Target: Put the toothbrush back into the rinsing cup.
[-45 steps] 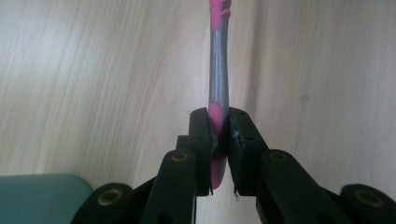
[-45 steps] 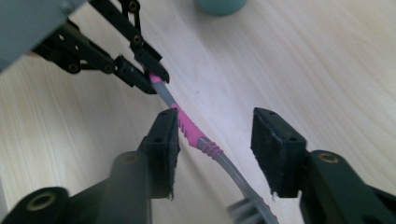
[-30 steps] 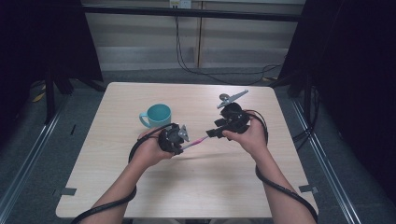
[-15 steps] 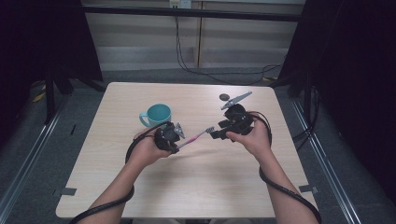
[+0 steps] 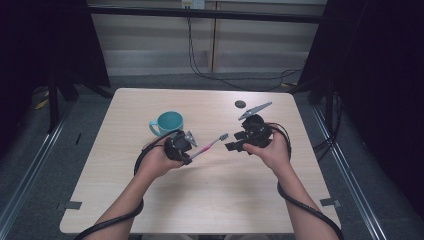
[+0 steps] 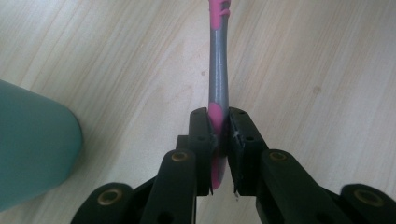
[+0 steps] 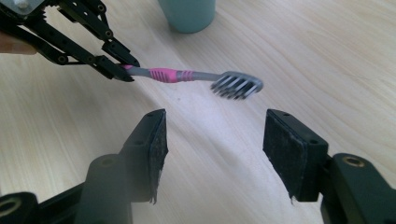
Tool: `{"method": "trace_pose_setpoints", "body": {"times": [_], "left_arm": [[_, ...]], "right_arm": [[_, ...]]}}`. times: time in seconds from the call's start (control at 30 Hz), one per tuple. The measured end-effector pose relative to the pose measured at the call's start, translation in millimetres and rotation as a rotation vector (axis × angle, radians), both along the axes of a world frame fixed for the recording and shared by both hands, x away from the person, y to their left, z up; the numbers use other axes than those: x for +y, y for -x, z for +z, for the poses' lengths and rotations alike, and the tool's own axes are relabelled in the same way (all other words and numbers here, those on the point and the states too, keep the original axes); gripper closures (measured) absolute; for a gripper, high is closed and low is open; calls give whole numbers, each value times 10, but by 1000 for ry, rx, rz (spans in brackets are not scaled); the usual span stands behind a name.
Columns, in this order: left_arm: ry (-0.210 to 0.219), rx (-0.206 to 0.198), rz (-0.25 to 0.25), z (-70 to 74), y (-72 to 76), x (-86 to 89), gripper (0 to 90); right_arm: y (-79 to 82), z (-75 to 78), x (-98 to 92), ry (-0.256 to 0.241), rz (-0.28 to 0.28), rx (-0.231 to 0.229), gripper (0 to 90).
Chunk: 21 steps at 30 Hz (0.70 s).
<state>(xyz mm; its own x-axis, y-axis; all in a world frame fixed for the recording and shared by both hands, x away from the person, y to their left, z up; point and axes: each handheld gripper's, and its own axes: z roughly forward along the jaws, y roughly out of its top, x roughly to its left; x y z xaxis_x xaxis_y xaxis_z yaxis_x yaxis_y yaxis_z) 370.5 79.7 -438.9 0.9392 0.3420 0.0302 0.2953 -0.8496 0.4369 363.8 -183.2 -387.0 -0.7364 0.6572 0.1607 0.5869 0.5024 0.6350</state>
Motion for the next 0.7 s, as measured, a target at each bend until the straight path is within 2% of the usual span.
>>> {"method": "trace_pose_setpoints", "body": {"times": [0.3,0.5,0.6,0.7], "left_arm": [[37,20,14,31,-13,2,811],[71,33,42,38,-7,5,811],[74,35,39,49,-13,8,811],[96,40,54,60,-12,-2,811]], "right_arm": [[6,-20,32,-18,-2,2,399],[9,-56,48,-25,0,7,403],[9,-86,60,-34,-5,15,404],[6,-119,85,-54,-4,21,407]]}}
